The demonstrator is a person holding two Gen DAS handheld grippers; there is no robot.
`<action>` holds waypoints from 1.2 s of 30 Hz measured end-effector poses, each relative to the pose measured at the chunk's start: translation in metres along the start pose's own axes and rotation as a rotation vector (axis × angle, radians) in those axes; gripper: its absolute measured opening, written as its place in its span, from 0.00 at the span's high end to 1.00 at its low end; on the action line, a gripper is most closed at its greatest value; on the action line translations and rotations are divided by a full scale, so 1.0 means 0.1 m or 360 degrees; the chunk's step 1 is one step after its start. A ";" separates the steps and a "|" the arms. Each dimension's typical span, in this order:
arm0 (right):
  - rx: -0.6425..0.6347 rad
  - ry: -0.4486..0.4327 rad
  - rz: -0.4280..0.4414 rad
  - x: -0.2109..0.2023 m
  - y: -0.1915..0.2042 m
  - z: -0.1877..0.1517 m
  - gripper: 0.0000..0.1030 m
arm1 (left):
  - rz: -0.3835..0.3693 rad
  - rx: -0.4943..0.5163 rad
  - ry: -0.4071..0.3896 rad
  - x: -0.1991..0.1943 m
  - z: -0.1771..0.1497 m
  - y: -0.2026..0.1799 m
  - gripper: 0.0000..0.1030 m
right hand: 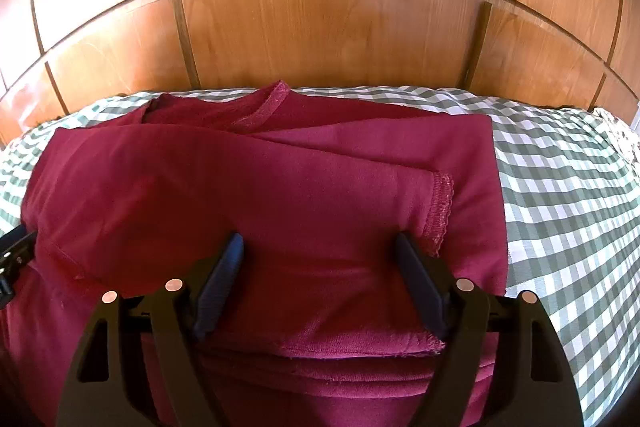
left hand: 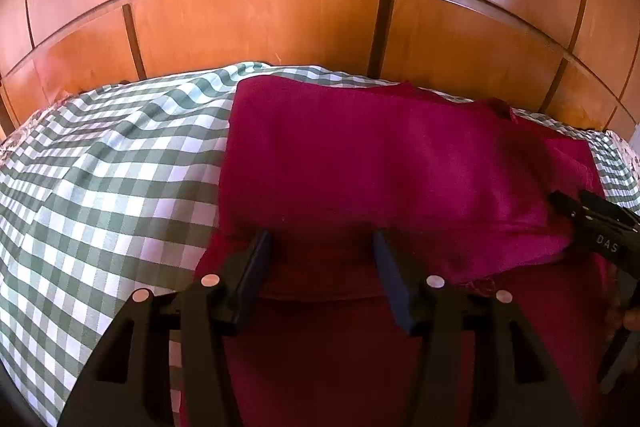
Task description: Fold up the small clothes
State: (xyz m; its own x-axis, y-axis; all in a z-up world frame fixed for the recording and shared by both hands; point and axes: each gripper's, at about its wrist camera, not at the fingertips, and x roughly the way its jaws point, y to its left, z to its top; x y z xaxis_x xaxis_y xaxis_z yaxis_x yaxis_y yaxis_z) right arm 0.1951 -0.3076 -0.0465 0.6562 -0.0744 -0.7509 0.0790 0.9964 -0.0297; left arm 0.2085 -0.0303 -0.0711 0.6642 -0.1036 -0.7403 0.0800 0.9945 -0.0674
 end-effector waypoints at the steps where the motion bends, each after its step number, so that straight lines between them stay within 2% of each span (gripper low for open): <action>1: 0.0001 0.0000 -0.0002 0.00 0.00 0.00 0.25 | 0.0000 -0.0001 0.0000 0.00 0.00 0.00 0.47; 11: -0.0009 0.0006 -0.0017 0.00 0.01 0.01 0.25 | -0.0034 -0.0041 0.0002 -0.04 -0.02 0.06 0.46; 14: -0.0028 0.0030 -0.0046 -0.04 0.03 0.04 0.18 | -0.0017 -0.0039 0.0009 -0.19 -0.06 0.11 0.42; 16: -0.0038 0.0045 -0.0028 -0.16 0.06 0.04 0.09 | 0.0002 -0.0032 -0.0006 -0.34 -0.11 0.13 0.35; 17: -0.0035 0.0036 -0.0029 -0.21 0.06 0.02 0.09 | 0.0029 -0.0029 -0.0016 -0.41 -0.14 0.14 0.30; 18: -0.0028 0.0026 -0.0031 -0.27 0.05 -0.01 0.09 | 0.0044 -0.0035 -0.0028 -0.51 -0.19 0.19 0.30; 25: 0.0027 0.0062 -0.0017 -0.71 -0.12 -0.37 0.09 | 0.0037 -0.0153 -0.0018 -0.97 -0.52 0.53 0.29; 33: 0.0152 0.0169 -0.0071 -1.16 -0.64 -0.94 0.09 | 0.0041 -0.0139 0.0014 -1.31 -0.93 0.80 0.29; 36: 0.0243 0.0230 -0.0038 -1.24 -0.85 -1.12 0.09 | 0.0046 -0.0099 0.0051 -1.36 -1.09 0.82 0.28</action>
State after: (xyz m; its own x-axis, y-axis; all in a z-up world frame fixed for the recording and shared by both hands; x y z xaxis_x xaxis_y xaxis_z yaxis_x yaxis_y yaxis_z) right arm 0.0228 -0.3786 -0.0254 0.5390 -0.0805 -0.8384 0.2132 0.9761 0.0433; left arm 0.0442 0.0672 -0.0489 0.6412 -0.0751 -0.7637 0.0140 0.9962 -0.0862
